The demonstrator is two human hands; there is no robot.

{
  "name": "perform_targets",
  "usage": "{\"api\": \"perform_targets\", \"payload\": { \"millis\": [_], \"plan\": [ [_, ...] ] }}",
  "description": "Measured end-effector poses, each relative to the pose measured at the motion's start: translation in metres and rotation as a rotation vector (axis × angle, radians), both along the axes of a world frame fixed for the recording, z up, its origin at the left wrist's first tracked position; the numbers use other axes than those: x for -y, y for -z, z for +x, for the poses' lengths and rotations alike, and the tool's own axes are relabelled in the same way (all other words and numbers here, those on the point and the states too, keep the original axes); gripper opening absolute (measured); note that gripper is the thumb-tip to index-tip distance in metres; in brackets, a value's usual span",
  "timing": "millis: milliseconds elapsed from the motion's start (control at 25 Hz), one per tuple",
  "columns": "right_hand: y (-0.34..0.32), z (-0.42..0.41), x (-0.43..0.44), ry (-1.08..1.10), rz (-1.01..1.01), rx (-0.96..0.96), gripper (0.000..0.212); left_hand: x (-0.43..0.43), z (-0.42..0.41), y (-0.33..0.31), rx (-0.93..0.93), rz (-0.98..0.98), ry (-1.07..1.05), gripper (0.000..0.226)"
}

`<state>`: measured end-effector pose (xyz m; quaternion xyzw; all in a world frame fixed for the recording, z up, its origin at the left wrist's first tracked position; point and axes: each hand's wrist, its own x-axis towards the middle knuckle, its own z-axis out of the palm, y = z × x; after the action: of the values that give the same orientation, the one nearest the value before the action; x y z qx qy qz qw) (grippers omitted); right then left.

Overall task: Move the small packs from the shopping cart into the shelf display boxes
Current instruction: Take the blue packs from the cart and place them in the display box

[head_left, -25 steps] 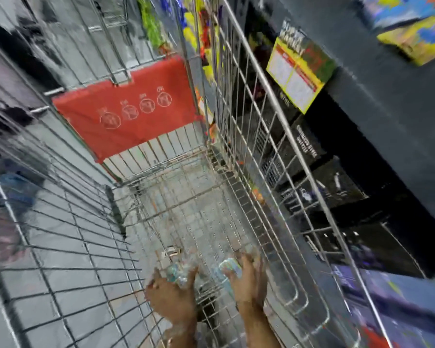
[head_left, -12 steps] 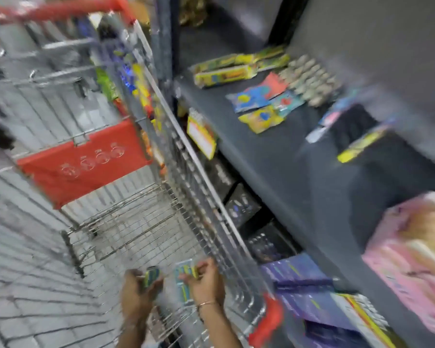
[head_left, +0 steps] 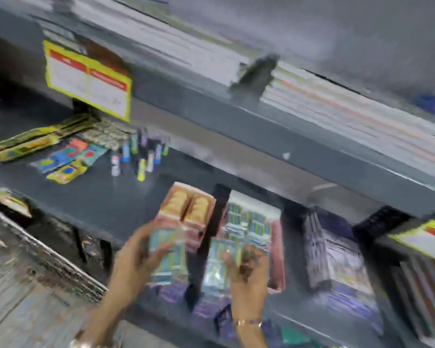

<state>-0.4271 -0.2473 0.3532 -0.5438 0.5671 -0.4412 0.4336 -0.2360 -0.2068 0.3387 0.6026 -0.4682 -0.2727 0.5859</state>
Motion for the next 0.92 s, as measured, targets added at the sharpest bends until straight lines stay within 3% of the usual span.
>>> {"api": "perform_targets", "payload": {
  "millis": [80, 160, 240, 320, 440, 480, 600, 760, 920],
  "plan": [
    [0.001, -0.039, 0.025, 0.146, -0.090, -0.151, 0.028, 0.036, -0.053, -0.001, 0.078, 0.020, 0.189, 0.036],
    [0.010, -0.053, 0.044, 0.290, -0.186, -0.285, 0.029, 0.067, -0.095, 0.009, 0.165, 0.054, 0.199, 0.033],
    [0.018, -0.059, 0.057, 0.375, -0.148, -0.390, 0.022, 0.091, -0.117, 0.023, 0.278, 0.159, 0.164, 0.032],
    [0.024, -0.063, 0.065, 0.317, -0.083, -0.486, 0.023, 0.107, -0.126, 0.032, 0.426, 0.246, 0.164, 0.033],
    [0.029, -0.065, 0.055, 0.168, -0.179, -0.715, 0.059, 0.111, -0.132, 0.033, 0.926, 0.196, 0.129, 0.041],
    [0.033, -0.067, 0.048, 0.127, -0.229, -0.828, 0.070, 0.106, -0.133, 0.034, 1.018, 0.160, 0.131, 0.045],
    [0.045, -0.072, 0.028, 0.000, -0.248, -0.984, 0.077, 0.085, -0.129, 0.040, 1.127, 0.088, 0.190, 0.047],
    [0.057, -0.072, 0.029, -0.075, -0.204, -1.089, 0.082, 0.086, -0.123, 0.041, 1.242, 0.259, 0.308, 0.062],
    [0.057, -0.073, 0.030, -0.114, -0.222, -1.094, 0.098, 0.092, -0.123, 0.031, 1.262, 0.359, 0.412, 0.055]
  ]
}}
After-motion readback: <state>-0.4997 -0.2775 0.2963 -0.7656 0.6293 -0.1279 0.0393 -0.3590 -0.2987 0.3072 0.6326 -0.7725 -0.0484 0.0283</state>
